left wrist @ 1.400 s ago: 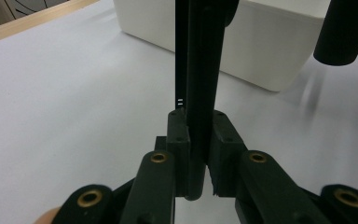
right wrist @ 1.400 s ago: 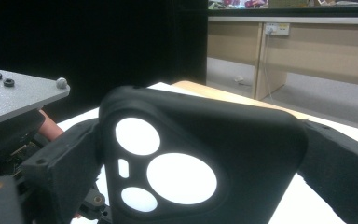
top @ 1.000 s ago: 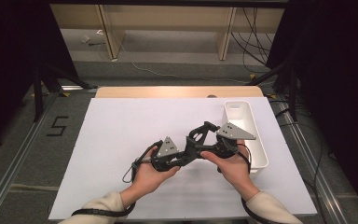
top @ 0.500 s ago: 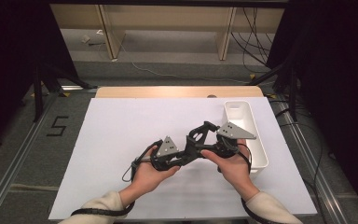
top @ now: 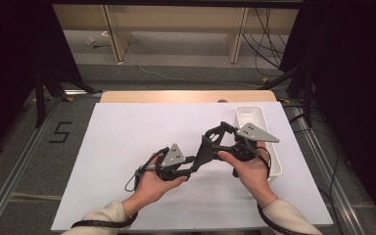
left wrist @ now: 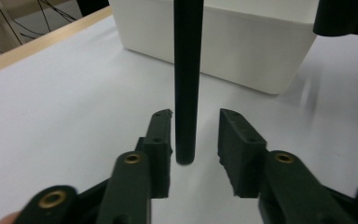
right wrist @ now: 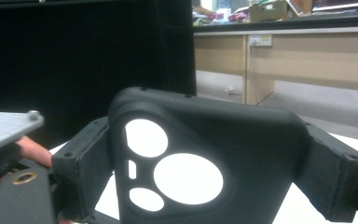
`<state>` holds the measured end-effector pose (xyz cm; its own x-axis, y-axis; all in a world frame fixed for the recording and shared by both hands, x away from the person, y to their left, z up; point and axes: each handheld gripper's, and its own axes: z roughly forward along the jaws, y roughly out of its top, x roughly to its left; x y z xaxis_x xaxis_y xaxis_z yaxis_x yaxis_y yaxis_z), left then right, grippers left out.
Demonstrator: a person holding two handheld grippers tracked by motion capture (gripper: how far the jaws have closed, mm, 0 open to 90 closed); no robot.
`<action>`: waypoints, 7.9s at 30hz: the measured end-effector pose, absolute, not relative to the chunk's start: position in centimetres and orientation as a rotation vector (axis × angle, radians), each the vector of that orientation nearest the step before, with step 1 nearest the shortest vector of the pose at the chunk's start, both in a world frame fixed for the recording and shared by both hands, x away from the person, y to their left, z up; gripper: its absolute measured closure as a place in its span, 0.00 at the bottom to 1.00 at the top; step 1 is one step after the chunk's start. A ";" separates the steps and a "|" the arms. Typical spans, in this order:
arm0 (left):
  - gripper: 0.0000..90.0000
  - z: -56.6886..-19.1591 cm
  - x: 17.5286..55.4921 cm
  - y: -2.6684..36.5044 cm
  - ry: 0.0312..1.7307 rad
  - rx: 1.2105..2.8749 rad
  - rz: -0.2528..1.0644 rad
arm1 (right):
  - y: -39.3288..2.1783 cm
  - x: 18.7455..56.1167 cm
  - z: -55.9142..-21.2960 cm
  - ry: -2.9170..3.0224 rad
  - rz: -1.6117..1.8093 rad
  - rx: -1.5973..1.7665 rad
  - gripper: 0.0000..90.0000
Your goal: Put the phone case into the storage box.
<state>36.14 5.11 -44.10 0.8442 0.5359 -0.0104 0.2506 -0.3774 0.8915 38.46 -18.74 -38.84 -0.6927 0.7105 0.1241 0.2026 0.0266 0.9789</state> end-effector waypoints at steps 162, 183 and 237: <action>0.00 -43.6 35.3 14.8 0.695 1.949 0.454 | -27.4 39.7 -33.7 1.582 1.657 1.022 0.17; 0.00 -43.6 35.3 14.8 0.695 1.945 0.455 | -28.5 39.9 -33.6 1.546 1.628 1.045 0.17; 0.00 -43.6 35.4 14.8 0.701 1.942 0.453 | -30.7 40.5 -33.9 1.498 1.540 1.107 0.17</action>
